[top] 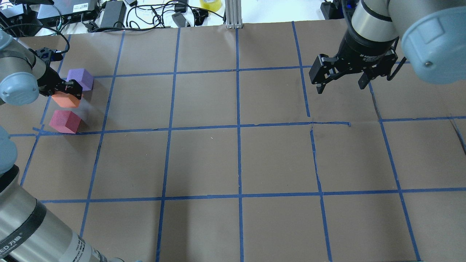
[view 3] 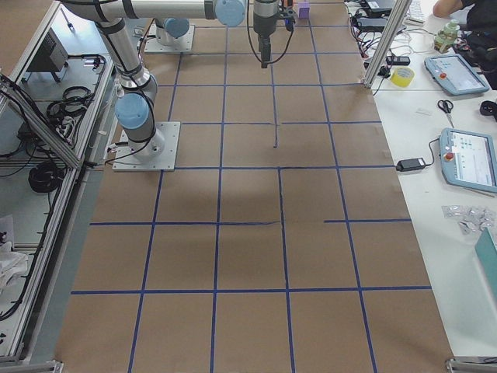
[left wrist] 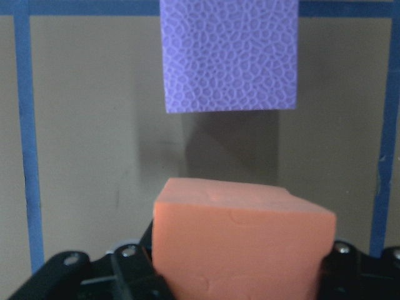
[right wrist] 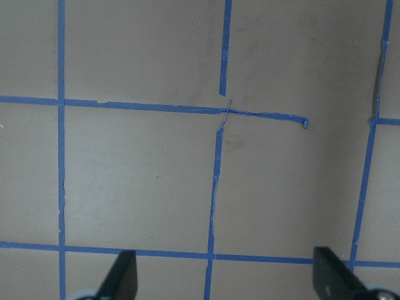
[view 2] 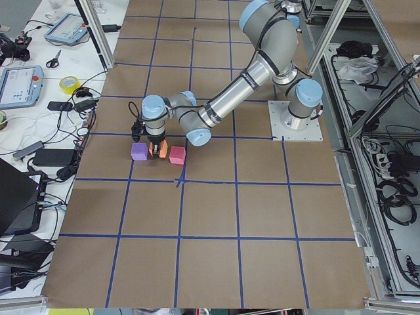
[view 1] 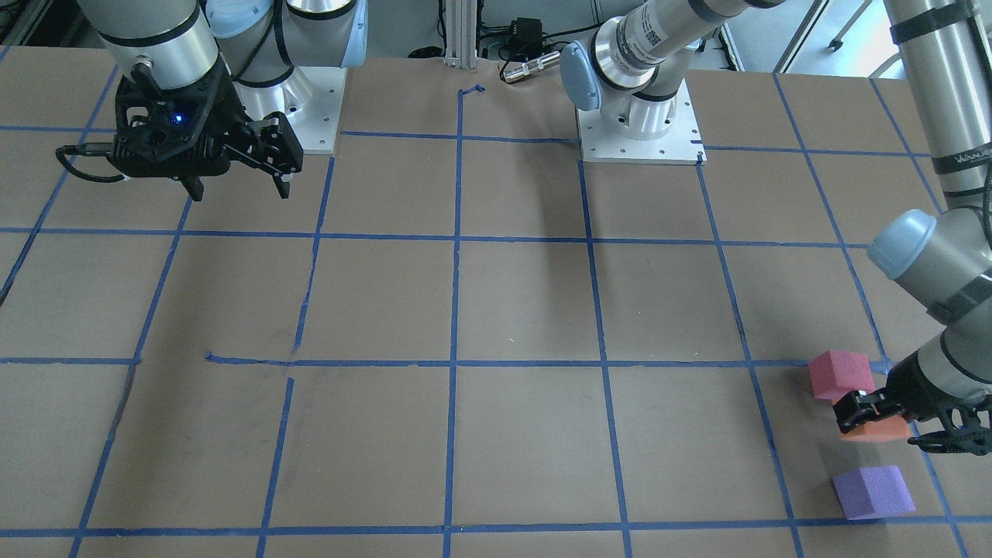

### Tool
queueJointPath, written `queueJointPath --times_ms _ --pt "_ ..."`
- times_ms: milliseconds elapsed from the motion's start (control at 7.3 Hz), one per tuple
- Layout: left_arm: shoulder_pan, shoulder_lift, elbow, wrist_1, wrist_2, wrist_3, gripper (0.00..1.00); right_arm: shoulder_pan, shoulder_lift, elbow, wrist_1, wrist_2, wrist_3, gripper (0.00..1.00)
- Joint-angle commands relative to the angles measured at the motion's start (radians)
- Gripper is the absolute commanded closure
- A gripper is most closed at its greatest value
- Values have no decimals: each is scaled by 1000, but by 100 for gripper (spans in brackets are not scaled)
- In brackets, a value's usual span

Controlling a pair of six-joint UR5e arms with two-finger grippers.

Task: Arrange blocks in a line
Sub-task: 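Place the orange cube between the purple and pink cubes, open left gripper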

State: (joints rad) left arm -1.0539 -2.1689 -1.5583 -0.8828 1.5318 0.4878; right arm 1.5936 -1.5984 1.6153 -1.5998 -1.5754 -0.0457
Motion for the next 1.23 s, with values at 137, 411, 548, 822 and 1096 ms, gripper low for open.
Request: queueJointPath --times_ms 137,411,548,822,1096 --pt "0 -20 -25 75 10 0 70 -1 0 0 0 0 -2 0" --pt "2 -16 -61 96 8 -1 0 0 -2 0 1 -2 -2 0" --pt "3 3 -63 94 5 -2 0 -6 3 0 3 -3 -5 0" --pt "-14 209 -37 -239 -19 -1 0 -4 2 0 3 -2 -3 0" --pt "-94 408 9 -558 -22 -24 0 -7 2 0 1 -3 -9 0"
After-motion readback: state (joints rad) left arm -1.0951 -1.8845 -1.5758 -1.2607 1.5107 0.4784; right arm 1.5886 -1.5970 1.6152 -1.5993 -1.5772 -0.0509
